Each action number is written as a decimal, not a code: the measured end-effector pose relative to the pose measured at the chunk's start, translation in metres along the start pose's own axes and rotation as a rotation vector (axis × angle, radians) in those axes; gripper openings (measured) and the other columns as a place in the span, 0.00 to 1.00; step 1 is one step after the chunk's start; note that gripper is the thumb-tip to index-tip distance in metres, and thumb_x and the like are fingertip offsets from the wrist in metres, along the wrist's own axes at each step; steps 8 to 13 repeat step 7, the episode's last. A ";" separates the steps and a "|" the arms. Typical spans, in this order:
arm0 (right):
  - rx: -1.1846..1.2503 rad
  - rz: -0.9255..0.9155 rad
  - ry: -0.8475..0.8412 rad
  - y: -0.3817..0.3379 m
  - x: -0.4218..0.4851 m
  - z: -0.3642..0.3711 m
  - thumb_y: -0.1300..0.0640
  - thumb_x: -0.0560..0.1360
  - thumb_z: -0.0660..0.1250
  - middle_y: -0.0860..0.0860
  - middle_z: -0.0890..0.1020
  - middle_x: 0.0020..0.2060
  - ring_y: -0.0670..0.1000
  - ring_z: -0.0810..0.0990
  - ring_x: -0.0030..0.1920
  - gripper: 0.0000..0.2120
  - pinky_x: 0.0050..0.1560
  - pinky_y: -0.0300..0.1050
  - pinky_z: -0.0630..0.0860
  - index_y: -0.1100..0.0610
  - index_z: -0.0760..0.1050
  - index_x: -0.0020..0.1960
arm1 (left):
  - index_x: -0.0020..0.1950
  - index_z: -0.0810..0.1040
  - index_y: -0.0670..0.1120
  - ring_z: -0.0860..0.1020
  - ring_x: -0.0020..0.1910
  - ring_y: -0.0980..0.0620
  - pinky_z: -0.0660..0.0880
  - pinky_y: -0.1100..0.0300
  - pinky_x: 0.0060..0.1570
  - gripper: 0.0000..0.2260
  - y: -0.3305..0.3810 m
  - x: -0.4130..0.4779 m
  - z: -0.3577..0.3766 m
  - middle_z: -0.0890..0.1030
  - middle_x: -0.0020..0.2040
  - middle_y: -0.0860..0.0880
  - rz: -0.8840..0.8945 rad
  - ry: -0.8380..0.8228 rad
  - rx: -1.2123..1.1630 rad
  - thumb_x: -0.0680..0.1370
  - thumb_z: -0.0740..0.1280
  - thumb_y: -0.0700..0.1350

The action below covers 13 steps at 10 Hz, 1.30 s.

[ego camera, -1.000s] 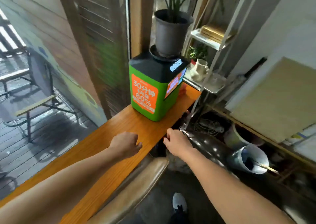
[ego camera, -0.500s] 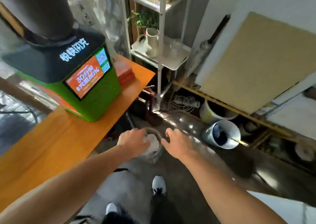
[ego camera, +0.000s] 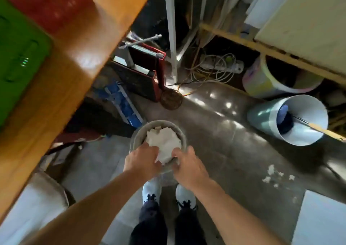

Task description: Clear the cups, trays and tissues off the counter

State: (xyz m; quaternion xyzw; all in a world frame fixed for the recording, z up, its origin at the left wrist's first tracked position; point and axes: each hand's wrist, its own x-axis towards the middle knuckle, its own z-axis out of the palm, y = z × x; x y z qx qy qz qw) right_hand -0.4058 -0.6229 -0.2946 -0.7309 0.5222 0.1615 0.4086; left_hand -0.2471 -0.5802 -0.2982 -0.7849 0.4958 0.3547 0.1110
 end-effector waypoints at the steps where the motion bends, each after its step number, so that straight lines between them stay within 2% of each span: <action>1: 0.052 0.011 0.023 0.014 0.050 0.042 0.54 0.80 0.60 0.57 0.68 0.62 0.60 0.78 0.54 0.13 0.53 0.51 0.78 0.50 0.69 0.65 | 0.46 0.71 0.58 0.77 0.41 0.51 0.74 0.62 0.36 0.07 -0.021 0.047 0.044 0.75 0.44 0.53 -0.055 -0.023 -0.055 0.76 0.68 0.56; 2: 0.096 0.043 0.029 0.027 0.093 0.079 0.56 0.80 0.59 0.57 0.67 0.63 0.59 0.77 0.55 0.14 0.56 0.52 0.78 0.50 0.69 0.66 | 0.49 0.75 0.54 0.77 0.41 0.51 0.75 0.60 0.38 0.05 -0.040 0.089 0.080 0.78 0.47 0.50 -0.082 -0.056 -0.061 0.77 0.69 0.52; 3: 0.112 0.060 0.040 0.038 0.128 0.111 0.56 0.80 0.62 0.56 0.68 0.62 0.54 0.72 0.53 0.15 0.53 0.47 0.75 0.49 0.69 0.65 | 0.44 0.73 0.54 0.75 0.41 0.52 0.77 0.56 0.41 0.06 -0.051 0.126 0.110 0.78 0.46 0.50 -0.064 -0.054 -0.026 0.76 0.70 0.51; 4: 0.155 0.056 0.024 0.041 0.153 0.130 0.59 0.77 0.66 0.55 0.65 0.65 0.53 0.70 0.54 0.19 0.55 0.45 0.73 0.48 0.68 0.66 | 0.46 0.73 0.55 0.75 0.44 0.52 0.76 0.56 0.45 0.07 -0.054 0.154 0.131 0.77 0.48 0.51 -0.039 -0.025 -0.046 0.75 0.71 0.50; 5: 0.184 0.051 -0.002 0.042 0.167 0.136 0.62 0.75 0.69 0.56 0.63 0.69 0.54 0.69 0.60 0.28 0.61 0.47 0.74 0.48 0.65 0.72 | 0.56 0.72 0.53 0.75 0.52 0.51 0.74 0.55 0.57 0.16 -0.056 0.175 0.146 0.77 0.55 0.49 0.070 -0.049 -0.065 0.73 0.74 0.52; 6: 0.218 0.039 0.000 0.041 0.167 0.130 0.63 0.75 0.69 0.57 0.64 0.70 0.57 0.70 0.65 0.31 0.60 0.45 0.72 0.51 0.63 0.75 | 0.65 0.69 0.51 0.75 0.58 0.49 0.71 0.57 0.58 0.26 -0.055 0.176 0.141 0.75 0.62 0.47 0.073 -0.090 -0.113 0.71 0.76 0.51; 7: 0.226 0.033 0.022 0.045 0.157 0.116 0.63 0.75 0.68 0.59 0.68 0.68 0.57 0.70 0.66 0.30 0.60 0.45 0.70 0.55 0.64 0.75 | 0.69 0.66 0.49 0.74 0.60 0.46 0.70 0.58 0.56 0.28 -0.056 0.167 0.128 0.72 0.65 0.43 0.030 -0.087 -0.088 0.73 0.75 0.46; 13: 0.226 0.033 0.022 0.045 0.157 0.116 0.63 0.75 0.68 0.59 0.68 0.68 0.57 0.70 0.66 0.30 0.60 0.45 0.70 0.55 0.64 0.75 | 0.69 0.66 0.49 0.74 0.60 0.46 0.70 0.58 0.56 0.28 -0.056 0.167 0.128 0.72 0.65 0.43 0.030 -0.087 -0.088 0.73 0.75 0.46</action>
